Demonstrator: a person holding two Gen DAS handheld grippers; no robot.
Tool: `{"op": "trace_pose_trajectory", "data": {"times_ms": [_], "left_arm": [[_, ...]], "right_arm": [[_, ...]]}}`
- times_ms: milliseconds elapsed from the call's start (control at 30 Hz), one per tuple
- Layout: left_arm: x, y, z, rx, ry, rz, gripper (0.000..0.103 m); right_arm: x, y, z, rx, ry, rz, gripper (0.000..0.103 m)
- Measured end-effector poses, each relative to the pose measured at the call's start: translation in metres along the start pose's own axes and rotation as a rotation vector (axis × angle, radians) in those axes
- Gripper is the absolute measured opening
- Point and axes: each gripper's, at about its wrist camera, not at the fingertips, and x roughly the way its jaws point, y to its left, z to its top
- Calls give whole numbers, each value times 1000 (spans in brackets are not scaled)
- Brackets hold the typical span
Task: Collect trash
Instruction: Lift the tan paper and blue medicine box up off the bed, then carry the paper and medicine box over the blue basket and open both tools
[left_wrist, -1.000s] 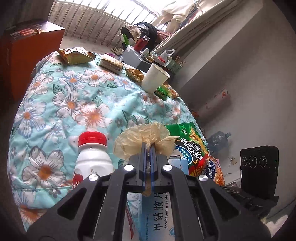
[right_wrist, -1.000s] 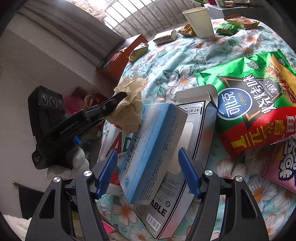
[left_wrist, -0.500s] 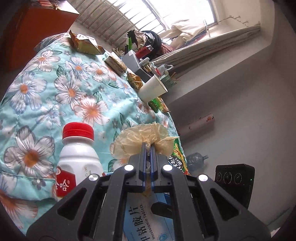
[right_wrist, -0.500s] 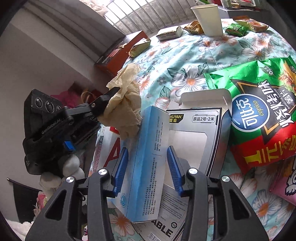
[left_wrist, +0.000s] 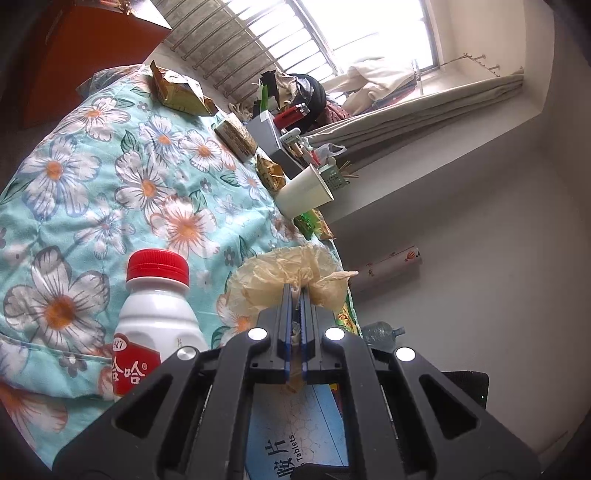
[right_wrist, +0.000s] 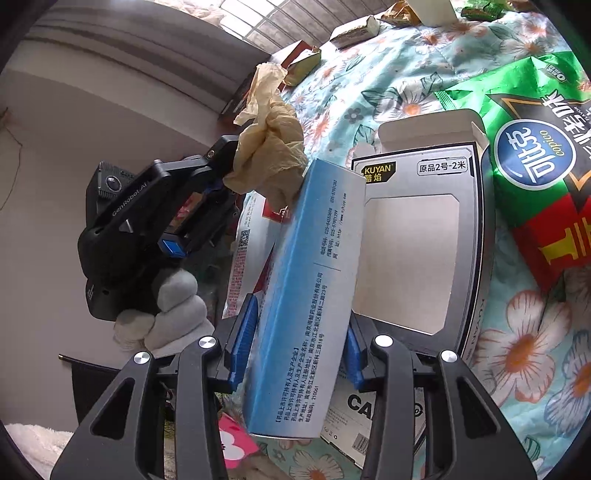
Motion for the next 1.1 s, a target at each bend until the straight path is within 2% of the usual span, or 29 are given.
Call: {"op": "trace_pose_trajectory", "data": {"times_ms": [133,333,633,800,1100], "left_arm": [[-9,-7,4,26,-23,10,2],[-28,-31,8,97,-66,21,2],[-46,-86,-4,271,-75,23,2],[-40,-119,-12,365,-51,12,2],[6,-175,-43,464,65,-29,2]], "right_arm": [[-16,-4,-4,16,-25,-2,32],[-44,-19,-9,69,-70,39,31],[-104,-39,-20,126,-220,62,31],[-150,-59,-33,173,-333,62,31],[-223,-103,-69,260,-530,72,31]]}}
